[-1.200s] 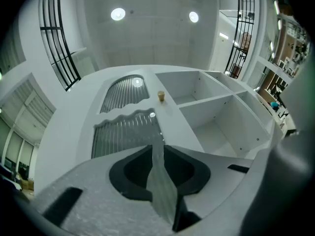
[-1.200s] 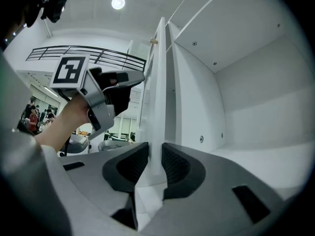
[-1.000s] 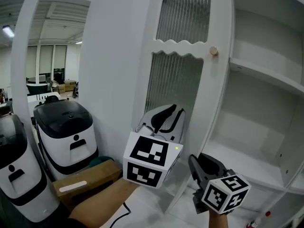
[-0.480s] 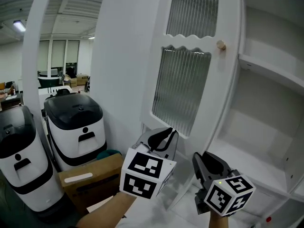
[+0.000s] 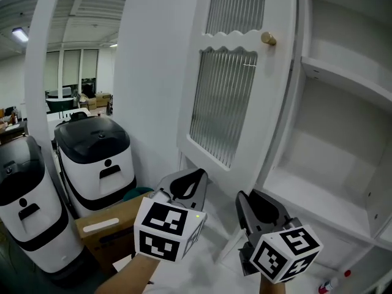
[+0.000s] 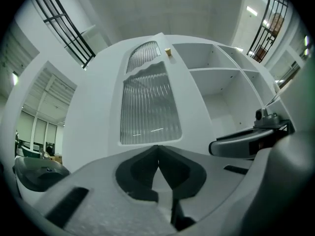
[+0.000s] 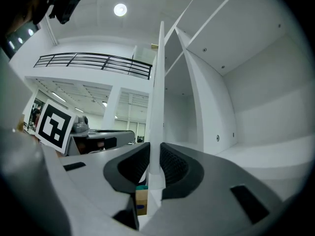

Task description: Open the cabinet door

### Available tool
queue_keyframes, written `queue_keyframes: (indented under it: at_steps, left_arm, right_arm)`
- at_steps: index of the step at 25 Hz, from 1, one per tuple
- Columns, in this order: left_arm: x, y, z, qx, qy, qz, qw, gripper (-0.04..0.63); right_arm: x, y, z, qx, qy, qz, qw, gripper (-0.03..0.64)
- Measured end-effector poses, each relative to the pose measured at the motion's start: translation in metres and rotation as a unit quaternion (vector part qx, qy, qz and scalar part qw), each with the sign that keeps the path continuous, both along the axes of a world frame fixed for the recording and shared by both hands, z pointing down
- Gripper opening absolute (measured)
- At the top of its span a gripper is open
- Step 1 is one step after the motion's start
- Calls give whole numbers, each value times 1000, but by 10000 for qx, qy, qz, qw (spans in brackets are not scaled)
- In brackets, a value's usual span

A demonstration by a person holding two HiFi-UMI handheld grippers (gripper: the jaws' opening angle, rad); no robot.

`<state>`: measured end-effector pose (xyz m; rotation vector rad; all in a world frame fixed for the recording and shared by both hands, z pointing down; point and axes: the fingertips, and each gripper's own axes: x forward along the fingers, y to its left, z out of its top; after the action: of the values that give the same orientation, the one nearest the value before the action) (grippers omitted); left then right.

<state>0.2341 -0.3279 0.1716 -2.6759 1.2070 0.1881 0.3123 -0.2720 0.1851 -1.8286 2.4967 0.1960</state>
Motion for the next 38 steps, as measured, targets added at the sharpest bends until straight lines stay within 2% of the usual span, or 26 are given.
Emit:
queue_keyframes:
  at_steps: [6,13,18,24,38]
  left_arm:
    - [-20,11,4,-28,40,81,10000,13]
    - [-51,22,11,-60,-155,287,9994,12]
    - [-61,31,8,-10,-108,426,9990,12]
    - [-68,38,12,-157,14,680,9976,12]
    - [-118,41,9,-175,223,946,9951,12]
  right_arm:
    - [-7,9,2,-31,-73,312,9995,72]
    - [-38,17,1,-78,-77,660,9978,71]
    - [-52,23,2,-99,-87,839,9964,69]
    - [-70,31,2,-143,-44,985,9950,69]
    - [-144,32,2,-145,241,1103,9935,71]
